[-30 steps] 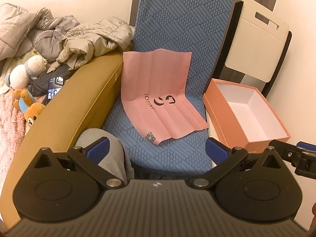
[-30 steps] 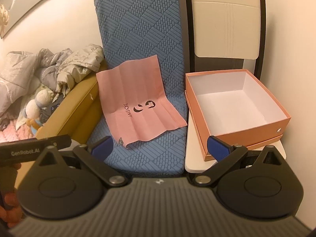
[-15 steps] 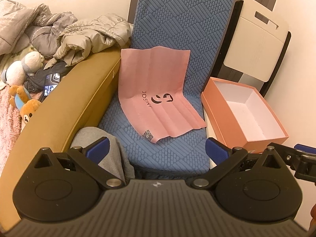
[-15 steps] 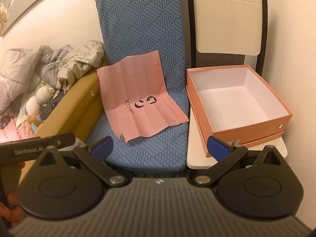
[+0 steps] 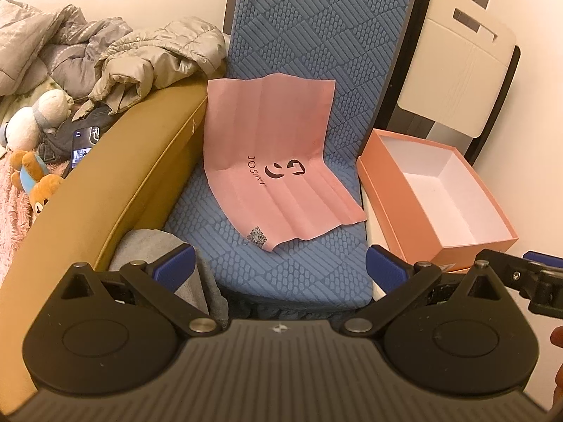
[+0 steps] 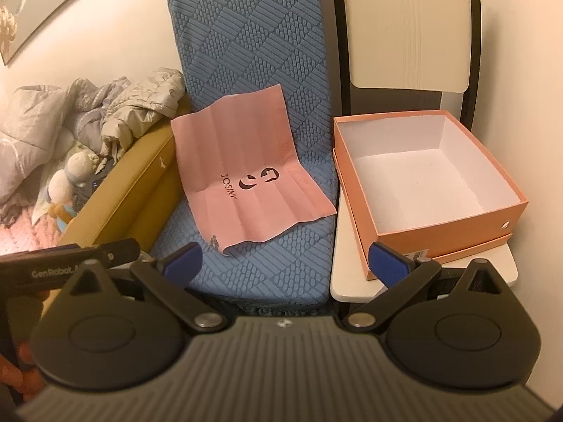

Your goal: Organize objects

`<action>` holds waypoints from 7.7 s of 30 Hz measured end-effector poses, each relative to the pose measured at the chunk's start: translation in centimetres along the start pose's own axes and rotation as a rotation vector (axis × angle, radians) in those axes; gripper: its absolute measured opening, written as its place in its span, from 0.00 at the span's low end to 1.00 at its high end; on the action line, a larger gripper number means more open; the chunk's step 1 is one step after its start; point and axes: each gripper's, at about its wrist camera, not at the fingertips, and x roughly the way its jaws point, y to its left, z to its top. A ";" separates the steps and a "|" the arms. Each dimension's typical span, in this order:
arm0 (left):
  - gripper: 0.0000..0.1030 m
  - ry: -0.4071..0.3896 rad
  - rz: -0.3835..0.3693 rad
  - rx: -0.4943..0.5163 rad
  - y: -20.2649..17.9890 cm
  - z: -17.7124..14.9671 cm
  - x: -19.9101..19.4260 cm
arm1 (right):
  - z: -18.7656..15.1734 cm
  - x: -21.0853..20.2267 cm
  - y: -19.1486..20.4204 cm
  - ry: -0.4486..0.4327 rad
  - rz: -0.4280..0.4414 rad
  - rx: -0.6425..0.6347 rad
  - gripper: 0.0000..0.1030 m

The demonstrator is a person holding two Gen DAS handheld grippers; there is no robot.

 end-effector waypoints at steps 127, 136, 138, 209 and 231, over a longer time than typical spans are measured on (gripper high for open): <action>0.02 -0.067 -0.193 -0.234 4.7 17.4 12.6 | 20.3 15.0 0.4 0.117 0.166 0.533 0.10; 0.01 -0.020 -0.109 -0.243 6.2 22.5 23.7 | 25.4 24.6 -0.4 0.119 0.169 0.476 0.17; 0.01 -0.017 -0.084 -0.242 6.6 23.6 25.9 | 26.4 26.3 -0.4 0.117 0.186 0.457 0.32; 0.79 0.147 0.077 0.042 6.4 5.6 28.4 | 12.2 35.1 -2.4 0.159 0.155 -0.223 0.61; 0.03 0.134 -0.114 -0.191 9.2 5.0 21.0 | 13.7 29.9 -3.8 0.142 0.284 -0.178 0.12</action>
